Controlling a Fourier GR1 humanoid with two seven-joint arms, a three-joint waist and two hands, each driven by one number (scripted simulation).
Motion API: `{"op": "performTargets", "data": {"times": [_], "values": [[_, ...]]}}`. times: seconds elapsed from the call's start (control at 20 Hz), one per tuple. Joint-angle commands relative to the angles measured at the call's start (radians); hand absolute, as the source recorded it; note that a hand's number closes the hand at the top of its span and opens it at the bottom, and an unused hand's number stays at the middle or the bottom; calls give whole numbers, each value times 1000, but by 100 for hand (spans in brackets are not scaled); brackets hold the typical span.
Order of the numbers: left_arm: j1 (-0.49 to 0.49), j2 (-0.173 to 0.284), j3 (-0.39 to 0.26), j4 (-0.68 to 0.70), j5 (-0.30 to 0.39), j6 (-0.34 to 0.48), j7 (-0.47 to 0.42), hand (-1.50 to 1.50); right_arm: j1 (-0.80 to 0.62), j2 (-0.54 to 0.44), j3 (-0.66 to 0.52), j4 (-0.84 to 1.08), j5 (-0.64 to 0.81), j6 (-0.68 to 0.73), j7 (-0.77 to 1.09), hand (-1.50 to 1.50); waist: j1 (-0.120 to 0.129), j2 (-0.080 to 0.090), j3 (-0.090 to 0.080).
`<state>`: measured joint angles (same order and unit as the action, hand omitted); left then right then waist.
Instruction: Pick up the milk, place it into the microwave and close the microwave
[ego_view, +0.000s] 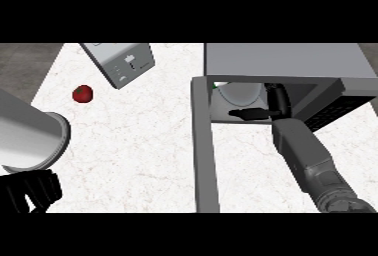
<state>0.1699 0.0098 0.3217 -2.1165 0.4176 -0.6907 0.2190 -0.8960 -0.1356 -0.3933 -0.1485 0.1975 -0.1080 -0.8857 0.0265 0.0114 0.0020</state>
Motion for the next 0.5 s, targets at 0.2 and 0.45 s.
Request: {"op": "performTargets", "data": {"times": [0.2, 0.45], "values": [[50, -10, -188, -62, -61, 115, 42, 150, 162, 37, 24, -116, -43, 132, -27, -150, -37, -19, -3], [1, 0, -210, -53, -30, 98, 103, 150, 321, 70, 88, -238, -26, 129, -59, -150, -39, -19, -3]]}}
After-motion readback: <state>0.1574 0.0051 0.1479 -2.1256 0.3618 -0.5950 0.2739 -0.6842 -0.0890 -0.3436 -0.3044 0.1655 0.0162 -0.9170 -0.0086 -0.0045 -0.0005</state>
